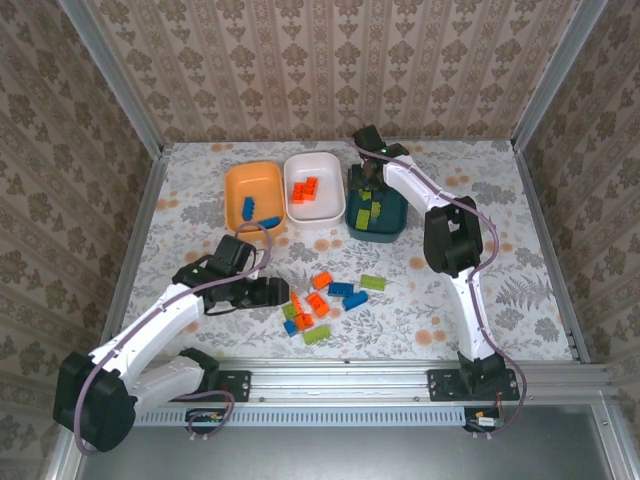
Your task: Sort the legos into containers by color
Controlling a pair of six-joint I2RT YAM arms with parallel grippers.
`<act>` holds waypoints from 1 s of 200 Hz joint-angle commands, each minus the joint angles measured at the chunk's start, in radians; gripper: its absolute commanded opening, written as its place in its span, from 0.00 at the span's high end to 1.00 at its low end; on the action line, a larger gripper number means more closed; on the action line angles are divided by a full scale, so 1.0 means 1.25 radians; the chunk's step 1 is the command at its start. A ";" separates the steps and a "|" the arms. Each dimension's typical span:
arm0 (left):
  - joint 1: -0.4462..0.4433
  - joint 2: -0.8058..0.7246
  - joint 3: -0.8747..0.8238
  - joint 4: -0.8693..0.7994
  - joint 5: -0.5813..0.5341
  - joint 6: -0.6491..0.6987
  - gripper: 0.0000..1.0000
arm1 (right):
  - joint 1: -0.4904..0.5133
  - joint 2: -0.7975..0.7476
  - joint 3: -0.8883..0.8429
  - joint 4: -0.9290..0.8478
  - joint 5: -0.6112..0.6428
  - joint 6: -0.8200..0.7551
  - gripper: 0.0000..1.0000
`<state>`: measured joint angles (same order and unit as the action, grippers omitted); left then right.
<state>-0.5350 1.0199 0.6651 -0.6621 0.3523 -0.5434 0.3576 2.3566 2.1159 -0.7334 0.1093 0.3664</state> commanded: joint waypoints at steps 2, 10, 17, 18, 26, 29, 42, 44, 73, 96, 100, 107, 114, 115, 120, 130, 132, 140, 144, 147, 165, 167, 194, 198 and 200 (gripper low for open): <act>0.005 0.005 -0.007 -0.004 0.003 -0.011 0.26 | -0.002 -0.123 -0.061 -0.026 0.013 0.013 0.33; 0.005 0.007 -0.007 0.000 0.004 -0.012 0.27 | 0.000 -0.182 -0.117 -0.016 -0.001 0.025 0.33; 0.003 0.010 -0.003 0.005 0.003 -0.014 0.27 | 0.003 -0.233 -0.180 0.002 -0.019 0.032 0.33; 0.003 0.011 -0.003 0.005 0.003 -0.014 0.27 | 0.003 -0.242 -0.188 0.005 -0.022 0.033 0.33; 0.001 0.014 -0.002 0.011 0.003 -0.016 0.27 | 0.009 -0.301 -0.259 0.020 -0.044 0.039 0.33; 0.000 0.015 -0.001 0.014 0.003 -0.017 0.27 | 0.011 -0.322 -0.287 0.023 -0.051 0.042 0.33; -0.005 0.025 0.002 0.026 0.004 -0.019 0.27 | 0.022 -0.413 -0.405 0.037 -0.076 0.046 0.32; -0.005 0.027 0.003 0.027 0.004 -0.019 0.27 | 0.024 -0.426 -0.425 0.037 -0.081 0.048 0.32; -0.021 0.079 0.024 0.041 -0.006 -0.005 0.28 | 0.067 -0.537 -0.634 -0.004 -0.134 0.047 0.32; -0.035 0.134 0.042 0.061 -0.008 -0.001 0.28 | 0.128 -0.588 -0.770 -0.003 -0.127 0.060 0.32; -0.038 0.144 0.046 0.065 -0.008 -0.001 0.28 | 0.136 -0.596 -0.790 0.000 -0.123 0.066 0.32; -0.043 0.158 0.052 0.070 -0.008 -0.001 0.29 | 0.147 -0.610 -0.819 0.009 -0.119 0.080 0.32; -0.049 0.173 0.059 0.074 -0.010 -0.001 0.29 | 0.153 -0.623 -0.849 0.024 -0.125 0.096 0.32; -0.050 0.175 0.060 0.074 -0.010 -0.001 0.29 | 0.154 -0.625 -0.854 0.027 -0.126 0.098 0.32; -0.054 0.185 0.066 0.076 -0.014 -0.002 0.30 | 0.156 -0.633 -0.873 0.041 -0.134 0.109 0.32; -0.060 0.205 0.077 0.076 -0.021 -0.001 0.30 | 0.161 -0.644 -0.901 0.068 -0.152 0.129 0.33; -0.061 0.210 0.081 0.076 -0.023 -0.001 0.30 | 0.163 -0.646 -0.905 0.073 -0.154 0.132 0.33; -0.066 0.226 0.091 0.074 -0.027 0.002 0.31 | 0.168 -0.649 -0.917 0.084 -0.160 0.140 0.33; -0.069 0.233 0.097 0.073 -0.031 0.003 0.32 | 0.172 -0.649 -0.920 0.087 -0.160 0.142 0.33; -0.071 0.239 0.101 0.073 -0.033 0.004 0.32 | 0.174 -0.649 -0.921 0.088 -0.162 0.144 0.33; -0.080 0.273 0.128 0.069 -0.041 0.008 0.35 | 0.185 -0.648 -0.929 0.097 -0.160 0.148 0.33; -0.081 0.278 0.132 0.068 -0.042 0.009 0.36 | 0.186 -0.649 -0.929 0.097 -0.160 0.149 0.33; -0.093 0.340 0.170 0.050 -0.050 0.016 0.40 | 0.188 -0.657 -0.937 0.101 -0.156 0.149 0.34; -0.095 0.347 0.173 0.049 -0.050 0.016 0.40 | 0.188 -0.660 -0.937 0.102 -0.156 0.149 0.34; -0.096 0.351 0.175 0.048 -0.049 0.016 0.40 | 0.187 -0.661 -0.938 0.103 -0.155 0.149 0.34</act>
<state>-0.6384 1.4128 0.8406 -0.5777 0.3103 -0.5453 0.5873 1.5642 0.9607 -0.6266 -0.0685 0.5297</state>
